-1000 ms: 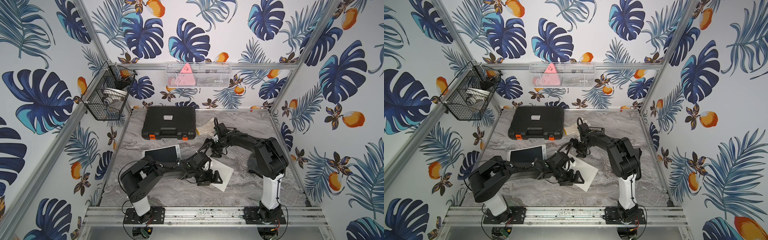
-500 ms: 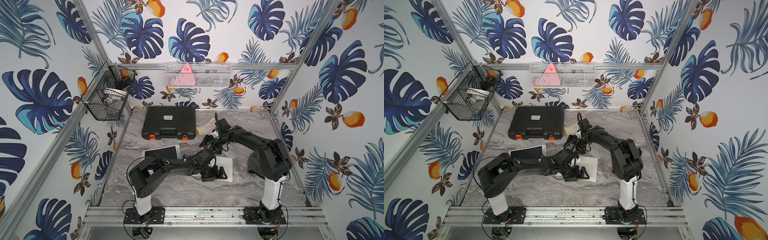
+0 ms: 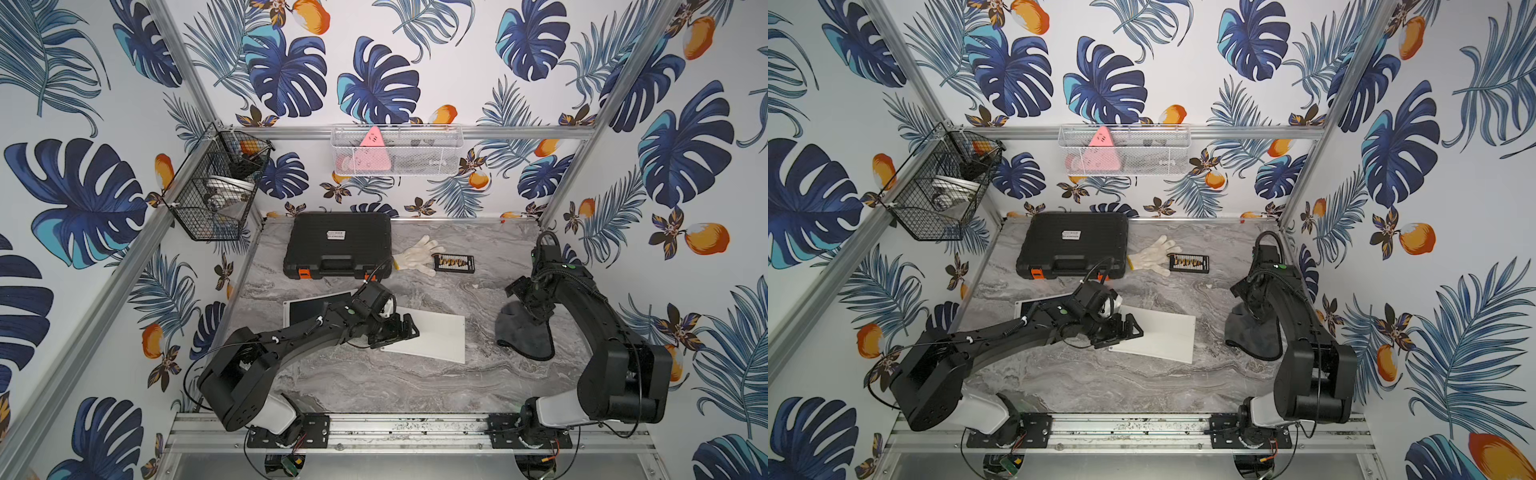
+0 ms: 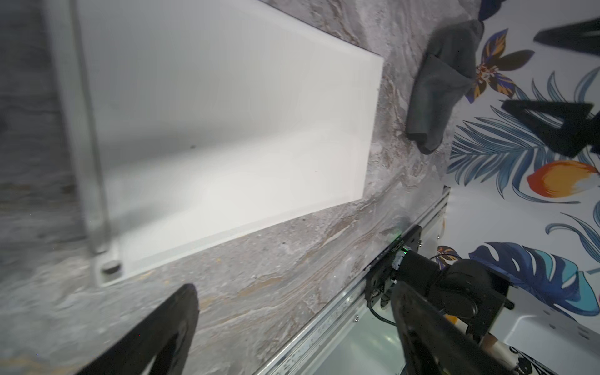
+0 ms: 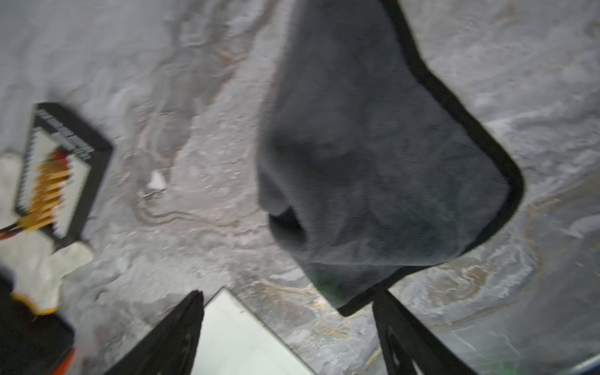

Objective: Wipe the drawing tablet
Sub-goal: Pick up the cleaning item at the center of the board.

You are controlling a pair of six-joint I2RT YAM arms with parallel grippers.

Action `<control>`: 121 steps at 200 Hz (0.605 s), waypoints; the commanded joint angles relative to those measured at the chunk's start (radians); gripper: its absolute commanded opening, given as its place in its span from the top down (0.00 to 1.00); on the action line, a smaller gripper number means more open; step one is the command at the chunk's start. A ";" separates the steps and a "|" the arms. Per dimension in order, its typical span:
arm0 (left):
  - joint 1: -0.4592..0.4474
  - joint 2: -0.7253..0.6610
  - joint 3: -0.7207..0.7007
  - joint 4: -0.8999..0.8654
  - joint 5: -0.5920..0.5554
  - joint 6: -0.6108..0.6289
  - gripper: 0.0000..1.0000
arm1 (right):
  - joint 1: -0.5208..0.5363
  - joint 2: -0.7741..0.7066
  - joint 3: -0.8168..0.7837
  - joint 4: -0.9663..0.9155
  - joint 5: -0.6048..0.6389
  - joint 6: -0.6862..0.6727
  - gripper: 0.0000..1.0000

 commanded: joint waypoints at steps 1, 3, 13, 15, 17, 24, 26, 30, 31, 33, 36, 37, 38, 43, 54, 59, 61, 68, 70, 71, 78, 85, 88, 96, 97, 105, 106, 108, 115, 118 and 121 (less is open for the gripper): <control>0.053 -0.025 -0.013 -0.075 0.030 0.075 0.04 | -0.059 0.033 -0.046 -0.004 0.047 0.029 0.13; 0.057 -0.026 -0.013 -0.080 0.031 0.081 0.04 | -0.065 0.037 -0.049 0.002 0.044 0.025 0.13; 0.076 -0.034 -0.009 -0.101 0.035 0.100 0.04 | -0.096 0.059 -0.064 0.034 0.025 0.009 0.11; 0.079 -0.035 -0.008 -0.104 0.035 0.103 0.04 | -0.102 0.064 -0.067 0.040 0.017 0.006 0.11; 0.081 -0.035 -0.009 -0.107 0.036 0.106 0.04 | -0.107 0.066 -0.069 0.049 0.012 0.004 0.11; 0.096 -0.038 -0.011 -0.113 0.041 0.114 0.04 | -0.120 0.087 -0.075 0.057 -0.004 0.002 0.11; 0.099 -0.038 -0.012 -0.115 0.043 0.116 0.04 | -0.124 0.090 -0.078 0.063 -0.009 0.003 0.11; 0.105 -0.040 -0.014 -0.117 0.046 0.119 0.05 | -0.130 0.099 -0.081 0.069 -0.017 0.002 0.11; 0.108 -0.041 -0.014 -0.117 0.046 0.119 0.05 | -0.131 0.102 -0.083 0.069 -0.018 0.002 0.11; 0.111 -0.042 -0.015 -0.118 0.047 0.120 0.04 | -0.135 0.105 -0.085 0.071 -0.020 0.004 0.11; 0.117 -0.044 -0.018 -0.119 0.048 0.123 0.05 | -0.138 0.113 -0.087 0.072 -0.021 0.008 0.11; 0.119 -0.044 -0.019 -0.119 0.048 0.123 0.05 | -0.140 0.113 -0.089 0.073 -0.021 0.009 0.11; 0.120 -0.043 -0.019 -0.120 0.049 0.123 0.05 | -0.141 0.117 -0.091 0.073 -0.021 0.010 0.11; 0.131 -0.047 -0.023 -0.121 0.052 0.126 0.05 | -0.150 0.124 -0.099 0.082 -0.026 0.014 0.11; 0.154 -0.051 -0.028 -0.131 0.057 0.133 0.05 | -0.167 0.136 -0.121 0.125 -0.043 0.018 0.10; 0.165 -0.051 -0.029 -0.137 0.058 0.137 0.05 | -0.170 0.146 -0.125 0.139 -0.053 0.020 0.10; 0.169 -0.052 -0.028 -0.140 0.058 0.140 0.05 | -0.172 0.151 -0.125 0.145 -0.056 0.019 0.10; 0.183 -0.054 -0.026 -0.153 0.056 0.149 0.06 | -0.175 0.176 -0.123 0.163 -0.079 0.014 0.10; 0.188 -0.052 -0.025 -0.158 0.055 0.153 0.06 | -0.176 0.183 -0.121 0.172 -0.087 0.010 0.10; 0.191 -0.052 -0.024 -0.161 0.054 0.155 0.06 | -0.176 0.192 -0.121 0.174 -0.092 0.009 0.10; 0.204 -0.050 -0.018 -0.177 0.050 0.170 0.06 | -0.175 0.216 -0.108 0.185 -0.127 0.000 0.10; 0.218 -0.047 -0.013 -0.193 0.047 0.184 0.07 | -0.176 0.247 -0.094 0.186 -0.147 -0.007 0.10; 0.225 -0.044 -0.010 -0.198 0.046 0.190 0.07 | -0.175 0.255 -0.090 0.191 -0.154 -0.008 0.11; 0.238 -0.039 -0.003 -0.211 0.043 0.204 0.07 | -0.173 0.269 -0.088 0.214 -0.180 -0.008 0.12; 0.240 -0.038 -0.002 -0.213 0.042 0.206 0.07 | -0.173 0.271 -0.088 0.218 -0.183 -0.008 0.12; 0.252 -0.028 0.004 -0.225 0.037 0.220 0.08 | -0.171 0.281 -0.088 0.236 -0.203 -0.001 0.15; 0.253 -0.026 0.005 -0.226 0.036 0.222 0.08 | -0.171 0.282 -0.088 0.238 -0.205 -0.001 0.16; 0.255 -0.023 0.008 -0.228 0.034 0.224 0.08 | -0.171 0.284 -0.088 0.242 -0.209 0.001 0.16; 0.264 -0.012 0.014 -0.237 0.024 0.236 0.09 | -0.169 0.288 -0.088 0.258 -0.225 0.004 0.22; 0.265 -0.008 0.017 -0.239 0.021 0.240 0.09 | -0.167 0.290 -0.090 0.264 -0.229 0.005 0.25; 0.268 -0.004 0.019 -0.241 0.016 0.243 0.10 | -0.166 0.292 -0.090 0.270 -0.233 0.006 0.29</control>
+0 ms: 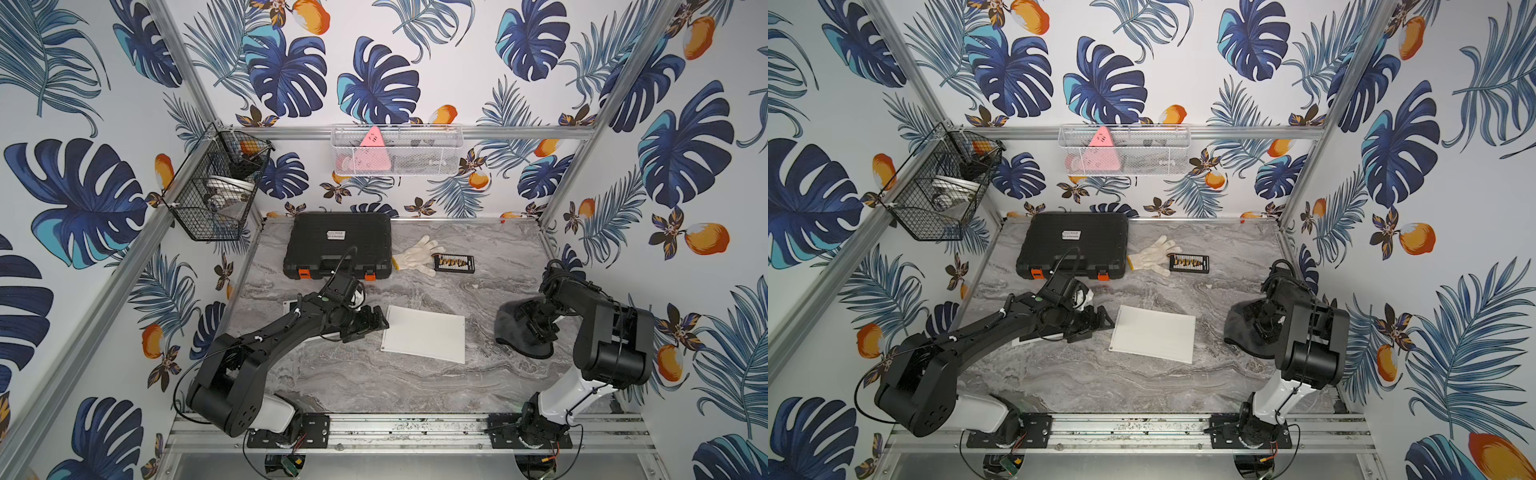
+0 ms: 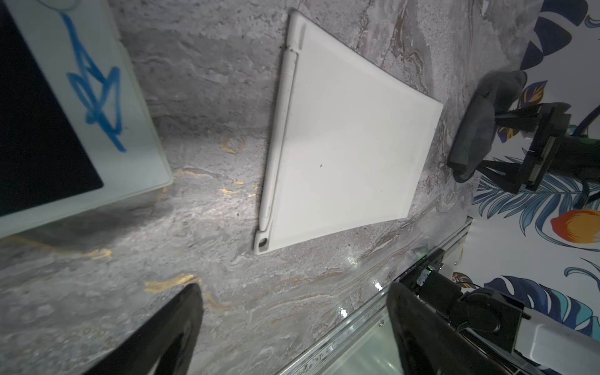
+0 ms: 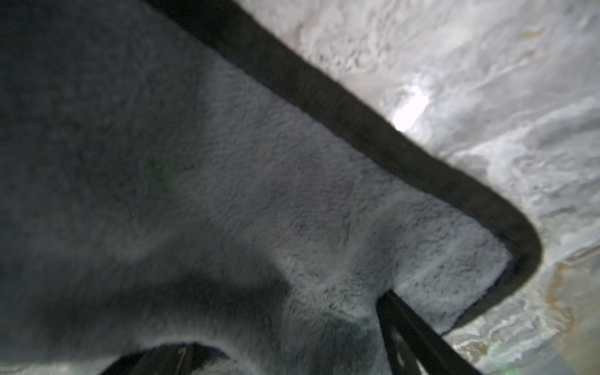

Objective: Wipe the drawing tablet
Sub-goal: Pick up the cleaning item at the center of the board, then wipe the dirt from the drawing tablet.

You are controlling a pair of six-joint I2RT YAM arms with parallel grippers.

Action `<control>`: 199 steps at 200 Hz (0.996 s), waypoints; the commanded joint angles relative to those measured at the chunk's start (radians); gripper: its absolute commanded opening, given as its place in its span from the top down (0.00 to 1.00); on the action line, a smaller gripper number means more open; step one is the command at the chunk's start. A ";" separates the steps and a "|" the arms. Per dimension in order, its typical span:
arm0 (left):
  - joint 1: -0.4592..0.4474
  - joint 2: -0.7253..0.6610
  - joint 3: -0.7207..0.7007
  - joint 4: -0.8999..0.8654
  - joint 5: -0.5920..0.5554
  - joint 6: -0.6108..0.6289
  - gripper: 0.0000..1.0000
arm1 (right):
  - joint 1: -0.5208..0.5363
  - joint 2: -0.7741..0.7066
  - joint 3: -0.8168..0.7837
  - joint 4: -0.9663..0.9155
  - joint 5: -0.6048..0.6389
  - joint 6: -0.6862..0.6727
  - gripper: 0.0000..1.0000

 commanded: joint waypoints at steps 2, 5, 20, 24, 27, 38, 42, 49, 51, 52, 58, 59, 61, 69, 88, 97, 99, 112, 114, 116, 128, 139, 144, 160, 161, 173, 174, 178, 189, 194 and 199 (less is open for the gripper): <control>0.022 0.026 0.021 -0.056 -0.026 0.069 0.10 | 0.011 0.033 -0.009 0.146 -0.128 0.009 0.32; 0.026 0.030 0.024 -0.056 -0.030 0.072 0.11 | 0.014 0.033 -0.008 0.150 -0.131 0.011 0.37; 0.035 0.050 0.031 -0.056 -0.058 0.081 0.14 | 0.034 0.024 -0.005 0.162 -0.129 0.013 0.72; 0.036 0.055 0.035 -0.057 -0.062 0.083 0.15 | 0.040 0.019 -0.001 0.161 -0.125 0.012 0.79; 0.035 0.060 0.036 -0.058 -0.069 0.085 0.15 | 0.046 0.014 0.003 0.160 -0.120 0.009 0.84; 0.037 0.080 0.049 -0.054 -0.076 0.091 0.17 | 0.076 -0.010 0.023 0.147 -0.093 -0.005 0.96; 0.037 0.087 0.053 -0.054 -0.076 0.094 0.17 | 0.090 -0.020 0.033 0.140 -0.076 -0.013 0.99; 0.036 0.096 0.059 -0.049 -0.079 0.095 0.19 | 0.120 -0.040 0.053 0.123 -0.043 -0.027 1.00; 0.036 0.099 0.060 -0.048 -0.080 0.096 0.19 | 0.129 -0.047 0.059 0.118 -0.033 -0.030 1.00; 0.036 0.101 0.060 -0.047 -0.081 0.097 0.19 | 0.132 -0.049 0.062 0.116 -0.028 -0.033 1.00; 0.037 0.110 0.064 -0.043 -0.088 0.100 0.20 | 0.164 -0.064 0.080 0.099 -0.003 -0.046 1.00; 0.037 0.111 0.065 -0.043 -0.089 0.100 0.20 | 0.169 -0.066 0.084 0.096 0.003 -0.048 1.00; 0.037 0.114 0.066 -0.043 -0.093 0.102 0.20 | 0.181 -0.071 0.089 0.088 0.011 -0.053 1.00; 0.037 0.125 0.074 -0.042 -0.100 0.110 0.22 | 0.221 -0.088 0.115 0.058 0.053 -0.067 1.00; 0.037 0.150 0.086 -0.037 -0.113 0.124 0.24 | 0.317 -0.145 0.157 0.003 0.139 -0.091 1.00; 0.038 0.159 0.090 -0.033 -0.116 0.124 0.25 | 0.365 -0.172 0.161 -0.018 0.171 -0.101 1.00; 0.037 0.160 0.091 -0.032 -0.116 0.124 0.26 | 0.374 -0.177 0.161 -0.022 0.175 -0.103 1.00; 0.036 0.169 0.092 -0.024 -0.121 0.126 0.27 | 0.438 -0.209 0.164 -0.063 0.216 -0.113 1.00; 0.037 0.170 0.093 -0.023 -0.121 0.126 0.27 | 0.447 -0.214 0.164 -0.069 0.222 -0.114 1.00; 0.036 0.172 0.093 -0.022 -0.121 0.126 0.27 | 0.456 -0.218 0.163 -0.074 0.228 -0.116 1.00; 0.038 0.181 0.094 -0.014 -0.121 0.125 0.29 | 0.509 -0.242 0.156 -0.105 0.259 -0.128 1.00; 0.036 0.187 0.093 -0.004 -0.115 0.123 0.32 | 0.551 -0.259 0.149 -0.126 0.270 -0.147 1.00; 0.036 0.191 0.093 0.001 -0.114 0.121 0.33 | 0.570 -0.262 0.146 -0.134 0.273 -0.155 1.00; 0.032 0.201 0.090 0.012 -0.104 0.118 0.38 | 0.637 -0.255 0.144 -0.150 0.255 -0.176 1.00; 0.031 0.202 0.090 0.013 -0.104 0.119 0.38 | 0.642 -0.255 0.143 -0.149 0.253 -0.178 1.00; 0.023 0.210 0.091 0.014 -0.108 0.118 0.41 | 0.691 -0.243 0.131 -0.122 0.209 -0.192 1.00; 0.023 0.211 0.091 0.015 -0.108 0.118 0.41 | 0.695 -0.241 0.131 -0.121 0.207 -0.193 1.00; 0.020 0.214 0.091 0.015 -0.108 0.118 0.42 | 0.712 -0.234 0.131 -0.115 0.200 -0.192 1.00; 0.008 0.223 0.094 0.018 -0.111 0.117 0.46 | 0.745 -0.203 0.132 -0.103 0.180 -0.195 1.00; -0.001 0.226 0.096 0.018 -0.113 0.115 0.48 | 0.765 -0.184 0.130 -0.101 0.171 -0.191 1.00; -0.011 0.229 0.099 0.018 -0.116 0.114 0.49 | 0.777 -0.166 0.131 -0.099 0.165 -0.189 1.00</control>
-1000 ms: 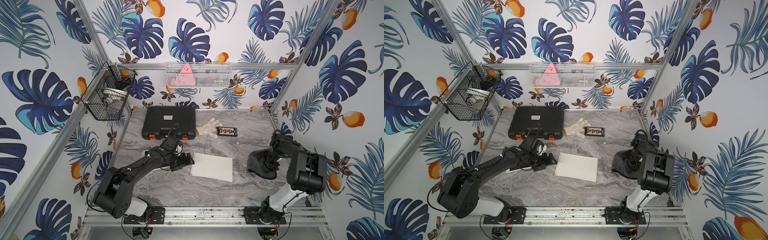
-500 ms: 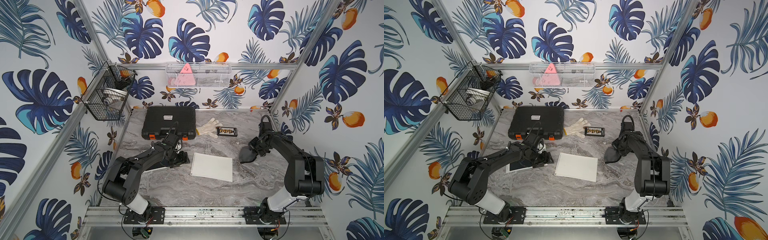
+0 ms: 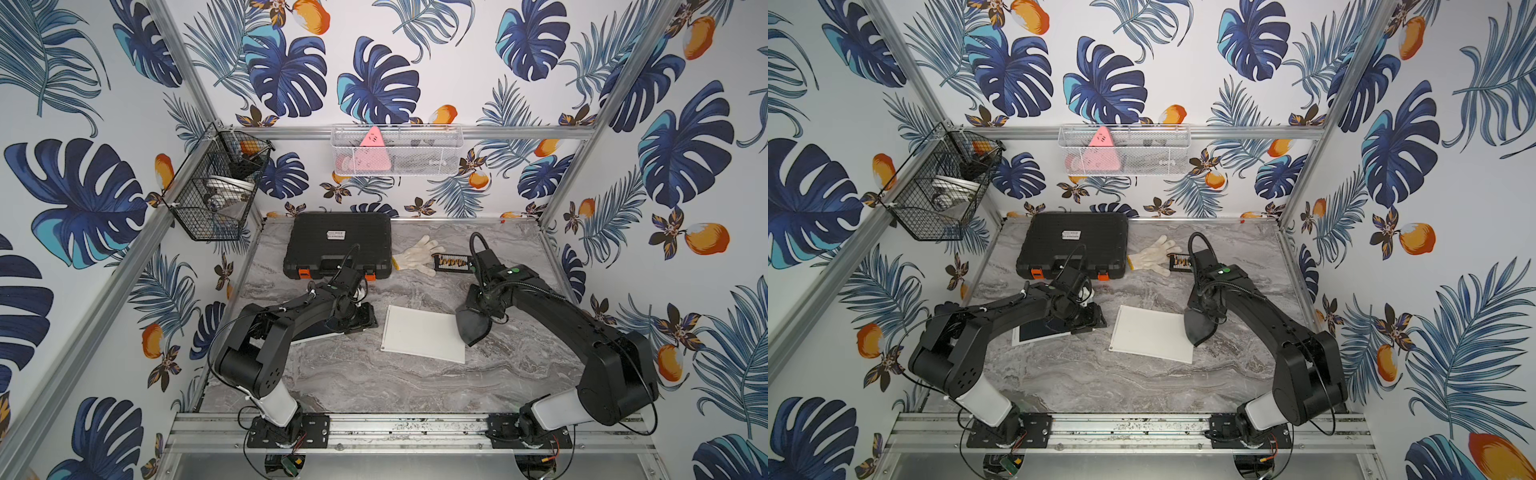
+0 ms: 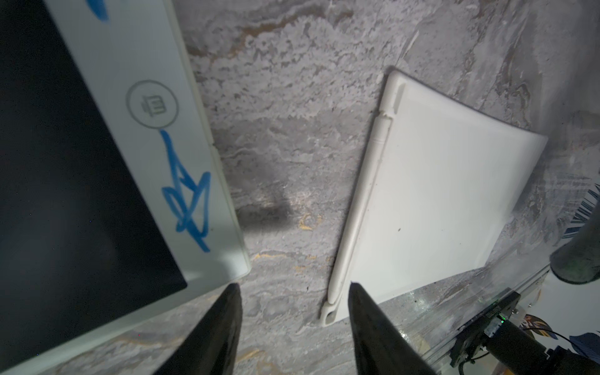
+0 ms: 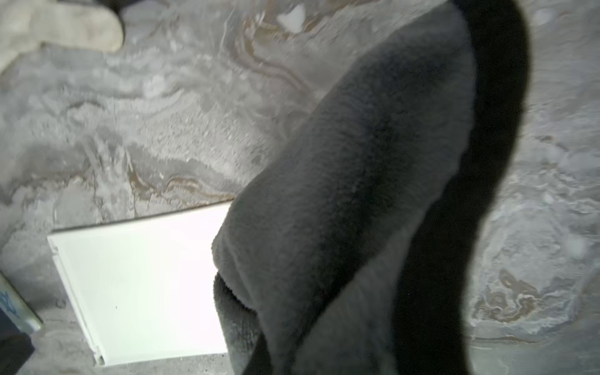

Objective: Wipe the drawing tablet
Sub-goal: Wipe the dirt from the drawing tablet.

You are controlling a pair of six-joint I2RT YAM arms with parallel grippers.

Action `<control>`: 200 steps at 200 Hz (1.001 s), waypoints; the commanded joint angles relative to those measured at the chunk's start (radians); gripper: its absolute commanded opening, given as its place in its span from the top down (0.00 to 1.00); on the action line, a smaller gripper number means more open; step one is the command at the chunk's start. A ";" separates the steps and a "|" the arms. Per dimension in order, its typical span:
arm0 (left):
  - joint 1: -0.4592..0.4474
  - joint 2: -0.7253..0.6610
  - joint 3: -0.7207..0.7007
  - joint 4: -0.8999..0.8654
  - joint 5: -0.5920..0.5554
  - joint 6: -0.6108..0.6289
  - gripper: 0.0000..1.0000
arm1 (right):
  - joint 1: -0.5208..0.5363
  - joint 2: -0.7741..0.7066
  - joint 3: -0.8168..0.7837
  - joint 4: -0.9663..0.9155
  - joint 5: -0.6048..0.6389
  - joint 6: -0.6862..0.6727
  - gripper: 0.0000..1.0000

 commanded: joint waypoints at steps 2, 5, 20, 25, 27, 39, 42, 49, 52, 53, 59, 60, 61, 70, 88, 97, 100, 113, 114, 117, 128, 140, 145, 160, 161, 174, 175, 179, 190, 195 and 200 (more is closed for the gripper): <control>-0.030 0.014 0.013 0.014 -0.010 0.005 0.49 | 0.062 0.060 -0.004 0.005 -0.044 -0.016 1.00; -0.036 0.016 0.016 0.013 -0.013 0.003 0.50 | 0.068 0.069 -0.003 0.011 -0.049 -0.016 1.00; -0.074 0.028 0.034 0.007 -0.040 0.003 0.52 | 0.089 0.097 -0.018 0.051 -0.076 -0.016 1.00; -0.085 0.034 0.039 0.003 -0.052 0.003 0.52 | 0.094 0.106 -0.032 0.060 -0.081 -0.013 1.00; -0.090 0.037 0.042 0.001 -0.055 0.004 0.52 | 0.095 0.110 -0.033 0.063 -0.085 -0.013 1.00; -0.115 0.053 0.055 -0.009 -0.086 0.002 0.53 | 0.099 0.132 -0.033 0.079 -0.100 -0.015 1.00; -0.121 0.057 0.059 -0.010 -0.095 0.002 0.53 | 0.100 0.137 -0.033 0.082 -0.102 -0.018 1.00; -0.133 0.064 0.065 -0.014 -0.112 0.005 0.54 | 0.101 0.147 -0.037 0.091 -0.108 -0.020 1.00; -0.138 0.069 0.067 -0.014 -0.118 0.006 0.55 | 0.101 0.153 -0.039 0.096 -0.114 -0.021 1.00; -0.139 0.071 0.068 -0.015 -0.120 0.007 0.55 | 0.101 0.155 -0.039 0.097 -0.115 -0.021 1.00; -0.149 0.080 0.073 -0.019 -0.132 0.010 0.56 | 0.101 0.165 -0.045 0.106 -0.123 -0.022 1.00; -0.150 0.082 0.074 -0.020 -0.135 0.011 0.56 | 0.101 0.168 -0.047 0.107 -0.124 -0.021 1.00; -0.151 0.083 0.075 -0.021 -0.137 0.012 0.56 | 0.101 0.170 -0.048 0.109 -0.126 -0.023 1.00; -0.163 0.096 0.082 -0.030 -0.156 0.017 0.58 | 0.101 0.181 -0.055 0.119 -0.138 -0.024 1.00; -0.177 0.103 0.082 -0.036 -0.180 0.025 0.61 | 0.101 0.189 -0.070 0.137 -0.153 -0.024 1.00; -0.180 0.106 0.076 -0.030 -0.179 0.024 0.62 | 0.101 0.189 -0.081 0.146 -0.163 -0.019 1.00; -0.181 0.105 0.074 -0.028 -0.178 0.024 0.62 | 0.101 0.190 -0.085 0.148 -0.165 -0.017 1.00; -0.190 0.107 0.066 -0.022 -0.179 0.021 0.64 | 0.101 0.193 -0.099 0.159 -0.181 -0.012 0.89; -0.190 0.107 0.065 -0.022 -0.179 0.021 0.64 | 0.101 0.194 -0.099 0.160 -0.182 -0.012 0.88; -0.193 0.108 0.065 -0.021 -0.179 0.019 0.64 | 0.101 0.195 -0.104 0.162 -0.186 -0.010 0.86; -0.205 0.111 0.057 -0.016 -0.180 0.017 0.65 | 0.101 0.197 -0.117 0.175 -0.200 -0.008 0.77; -0.220 0.114 0.052 -0.015 -0.189 0.013 0.67 | 0.102 0.204 -0.130 0.188 -0.214 -0.006 0.69; -0.226 0.114 0.048 -0.015 -0.193 0.010 0.68 | 0.101 0.210 -0.134 0.193 -0.221 -0.003 0.65; -0.235 0.113 0.034 -0.007 -0.199 0.001 0.72 | 0.101 0.229 -0.137 0.210 -0.243 0.000 0.58; -0.236 0.112 0.032 -0.006 -0.199 0.001 0.72 | 0.101 0.230 -0.138 0.212 -0.244 -0.001 0.58; -0.237 0.111 0.018 0.000 -0.203 -0.005 0.74 | 0.101 0.250 -0.133 0.229 -0.265 0.004 0.55; -0.237 0.111 0.018 0.001 -0.203 -0.005 0.74 | 0.101 0.252 -0.132 0.230 -0.266 0.004 0.55; -0.238 0.111 0.015 0.002 -0.204 -0.007 0.74 | 0.101 0.259 -0.129 0.234 -0.271 0.006 0.55; -0.237 0.109 0.006 0.004 -0.205 -0.005 0.76 | 0.102 0.273 -0.116 0.247 -0.286 0.012 0.62; -0.237 0.108 0.002 0.006 -0.204 -0.003 0.77 | 0.105 0.281 -0.108 0.251 -0.290 0.014 0.67; -0.238 0.107 -0.002 0.010 -0.203 -0.002 0.78 | 0.108 0.288 -0.101 0.253 -0.294 0.018 0.72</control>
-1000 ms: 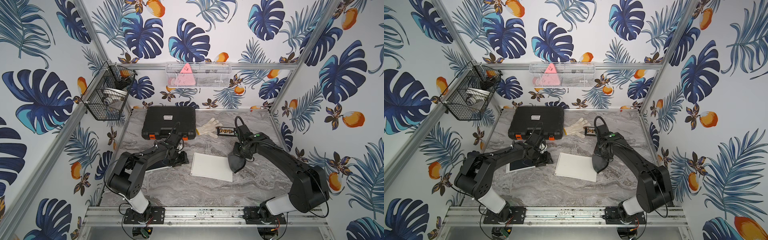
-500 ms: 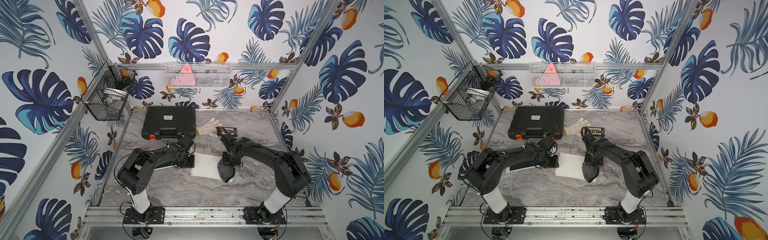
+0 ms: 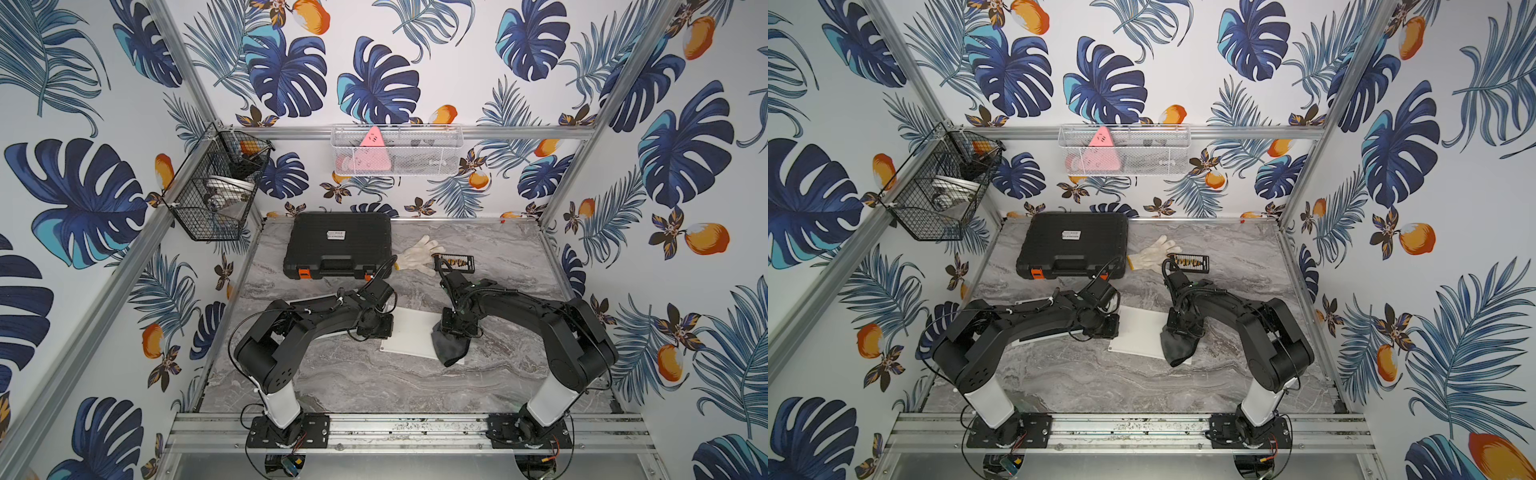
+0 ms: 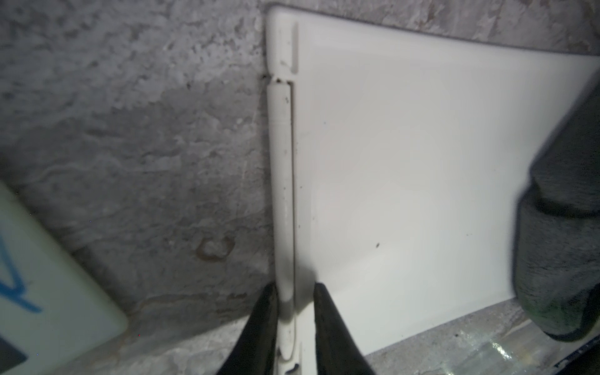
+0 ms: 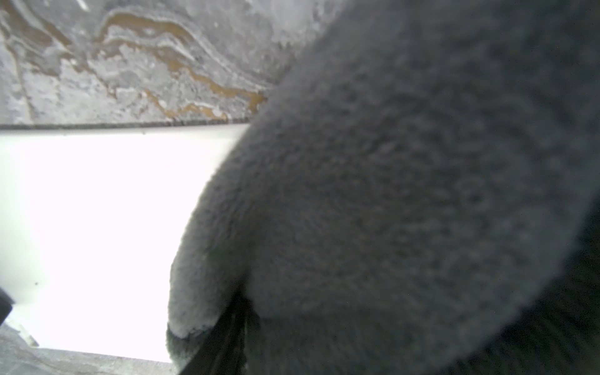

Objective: Wipe the drawing tablet
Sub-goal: Wipe the dirt from the drawing tablet.

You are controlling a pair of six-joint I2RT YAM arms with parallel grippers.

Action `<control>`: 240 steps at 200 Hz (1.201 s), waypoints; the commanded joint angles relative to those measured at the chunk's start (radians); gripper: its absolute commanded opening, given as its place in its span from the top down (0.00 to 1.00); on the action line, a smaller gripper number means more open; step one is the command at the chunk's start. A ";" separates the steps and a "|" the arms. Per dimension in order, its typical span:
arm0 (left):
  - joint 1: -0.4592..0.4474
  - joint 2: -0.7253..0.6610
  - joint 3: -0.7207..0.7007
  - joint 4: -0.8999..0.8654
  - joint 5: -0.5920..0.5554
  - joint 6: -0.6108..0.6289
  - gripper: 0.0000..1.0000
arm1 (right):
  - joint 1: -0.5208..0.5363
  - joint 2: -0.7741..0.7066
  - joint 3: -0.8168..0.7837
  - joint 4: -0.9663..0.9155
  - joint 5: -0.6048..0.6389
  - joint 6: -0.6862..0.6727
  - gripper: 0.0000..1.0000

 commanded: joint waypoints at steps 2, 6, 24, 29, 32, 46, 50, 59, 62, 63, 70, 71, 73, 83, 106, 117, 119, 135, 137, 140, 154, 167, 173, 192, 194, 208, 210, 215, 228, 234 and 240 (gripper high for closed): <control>-0.008 0.019 -0.032 -0.050 0.001 -0.004 0.78 | 0.011 0.050 0.010 0.071 -0.081 0.025 0.74; -0.007 0.019 -0.035 -0.048 0.002 -0.005 0.79 | 0.015 0.057 0.018 0.073 -0.085 0.026 0.77; -0.007 0.018 -0.049 -0.039 0.006 -0.005 0.82 | 0.045 0.094 0.068 0.081 -0.100 0.037 0.89; -0.007 0.017 -0.053 -0.036 0.009 -0.007 0.83 | 0.057 0.108 0.084 0.087 -0.107 0.041 0.92; -0.007 0.017 -0.055 -0.034 0.010 -0.008 0.83 | 0.065 0.116 0.090 0.091 -0.112 0.043 0.93; -0.006 0.019 -0.067 -0.026 0.011 -0.011 0.84 | 0.106 0.161 0.162 0.100 -0.126 0.055 0.99; -0.007 0.018 -0.070 -0.023 0.013 -0.012 0.84 | 0.120 0.176 0.183 0.103 -0.131 0.059 1.00; -0.006 0.019 -0.077 -0.019 0.014 -0.015 0.84 | 0.145 0.210 0.226 0.112 -0.144 0.072 1.00; -0.005 0.019 -0.079 -0.017 0.015 -0.016 0.85 | 0.154 0.221 0.242 0.117 -0.150 0.077 1.00; -0.005 0.019 -0.080 -0.017 0.016 -0.016 0.85 | 0.156 0.225 0.245 0.119 -0.152 0.079 1.00; -0.006 0.020 -0.084 -0.016 0.016 -0.018 0.85 | 0.171 0.250 0.276 0.134 -0.171 0.095 1.00; -0.006 0.021 -0.084 -0.016 0.016 -0.019 0.85 | 0.173 0.253 0.279 0.137 -0.174 0.099 1.00; -0.007 0.020 -0.086 -0.015 0.016 -0.019 0.85 | 0.177 0.259 0.288 0.144 -0.182 0.103 1.00; -0.007 0.018 -0.090 -0.014 0.015 -0.023 0.85 | 0.194 0.302 0.321 0.184 -0.216 0.138 1.00; -0.006 0.018 -0.104 -0.011 0.012 -0.043 0.87 | 0.214 0.343 0.359 0.242 -0.261 0.190 1.00; -0.005 0.021 -0.108 -0.010 0.007 -0.058 0.87 | 0.213 0.348 0.343 0.256 -0.275 0.210 1.00; -0.006 0.021 -0.108 -0.010 0.006 -0.061 0.87 | 0.211 0.348 0.339 0.253 -0.273 0.211 1.00; -0.007 0.029 -0.113 -0.013 -0.005 -0.082 0.88 | 0.196 0.330 0.296 0.221 -0.236 0.198 1.00; -0.006 0.030 -0.114 -0.015 -0.007 -0.084 0.89 | 0.194 0.327 0.288 0.216 -0.231 0.197 1.00; -0.006 0.032 -0.115 -0.016 -0.009 -0.088 0.89 | 0.189 0.320 0.276 0.209 -0.226 0.191 1.00; -0.005 0.038 -0.116 -0.028 -0.025 -0.101 0.89 | 0.169 0.289 0.229 0.169 -0.186 0.165 1.00; -0.007 0.041 -0.116 -0.045 -0.046 -0.110 0.90 | 0.155 0.247 0.197 0.117 -0.132 0.127 1.00; -0.007 0.043 -0.116 -0.051 -0.056 -0.112 0.90 | 0.150 0.227 0.182 0.095 -0.104 0.113 1.00; -0.007 0.051 -0.116 -0.066 -0.076 -0.118 0.91 | 0.118 0.176 0.137 0.021 -0.035 0.073 1.00; -0.007 0.052 -0.117 -0.067 -0.079 -0.119 0.91 | 0.112 0.169 0.133 0.014 -0.027 0.069 1.00; -0.008 0.058 -0.115 -0.075 -0.089 -0.125 0.91 | 0.077 0.137 0.105 -0.042 0.023 0.044 1.00; -0.007 0.058 -0.115 -0.076 -0.091 -0.127 0.91 | 0.070 0.132 0.104 -0.051 0.030 0.041 1.00; -0.008 0.057 -0.114 -0.078 -0.093 -0.128 0.91 | 0.053 0.120 0.080 -0.073 0.046 0.033 1.00; -0.007 0.054 -0.115 -0.082 -0.096 -0.128 0.92 | 0.000 0.086 0.040 -0.116 0.084 0.017 1.00; -0.007 0.053 -0.115 -0.082 -0.096 -0.128 0.92 | -0.029 0.065 0.019 -0.125 0.094 0.010 1.00; -0.007 0.053 -0.114 -0.083 -0.095 -0.127 0.92 | -0.055 0.044 0.000 -0.132 0.106 0.003 1.00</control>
